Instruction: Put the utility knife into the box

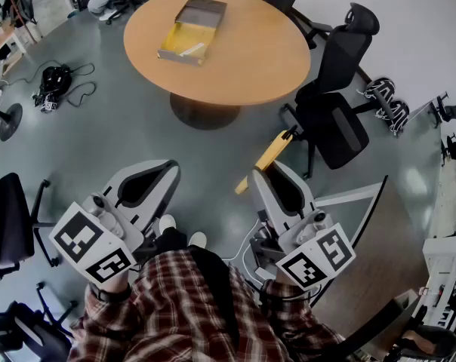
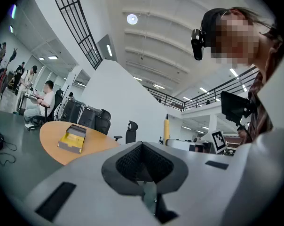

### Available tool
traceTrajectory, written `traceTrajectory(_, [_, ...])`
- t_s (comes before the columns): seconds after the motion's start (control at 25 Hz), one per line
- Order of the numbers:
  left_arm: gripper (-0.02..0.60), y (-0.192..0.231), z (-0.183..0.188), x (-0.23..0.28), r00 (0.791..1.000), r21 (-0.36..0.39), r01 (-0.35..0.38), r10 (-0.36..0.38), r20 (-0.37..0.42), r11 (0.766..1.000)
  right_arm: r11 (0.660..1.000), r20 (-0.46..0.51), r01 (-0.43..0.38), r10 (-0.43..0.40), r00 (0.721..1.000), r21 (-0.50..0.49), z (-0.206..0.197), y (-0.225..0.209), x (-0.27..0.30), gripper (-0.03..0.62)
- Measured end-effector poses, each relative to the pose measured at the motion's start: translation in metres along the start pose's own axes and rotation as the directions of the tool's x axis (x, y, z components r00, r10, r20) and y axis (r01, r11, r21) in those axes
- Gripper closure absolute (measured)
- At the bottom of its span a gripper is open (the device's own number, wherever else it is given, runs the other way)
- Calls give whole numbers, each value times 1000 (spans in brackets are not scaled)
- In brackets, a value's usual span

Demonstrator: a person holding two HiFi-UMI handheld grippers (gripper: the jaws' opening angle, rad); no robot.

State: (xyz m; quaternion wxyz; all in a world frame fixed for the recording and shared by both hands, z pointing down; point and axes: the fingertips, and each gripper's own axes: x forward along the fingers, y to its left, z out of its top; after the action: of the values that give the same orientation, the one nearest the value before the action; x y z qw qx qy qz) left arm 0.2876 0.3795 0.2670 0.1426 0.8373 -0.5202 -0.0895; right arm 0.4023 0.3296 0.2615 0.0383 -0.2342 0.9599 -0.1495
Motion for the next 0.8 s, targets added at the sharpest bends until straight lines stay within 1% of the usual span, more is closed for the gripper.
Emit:
traceTrajectory(0.2, [571,26,-2,-2,1000,-8,-22,22,12,1000,1000,-19,-13,13,1000,-2,-13,-2,20,471])
traceTrajectory(0.32, [571,42,-3,2,1000,-16,-10,10,7,1000,1000,-27,-9,9,1000,-6,-16,-4,38,471])
traceTrajectory(0.48, [571,77,8,12,1000,-25,17,-17,-3,1000,1000,-35,18,-18,999,-3,-16,-10,74,471])
traceTrajectory(0.6, [571,114,31,24,999,-24,38,-38,-14,999,999,-34,39,-39,999,1,-6,-17,116,471])
traceTrajectory(0.8, [571,194,82,42,998,-8,56,-56,-20,998,998,-14,63,-63,998,0,19,-26,207,471])
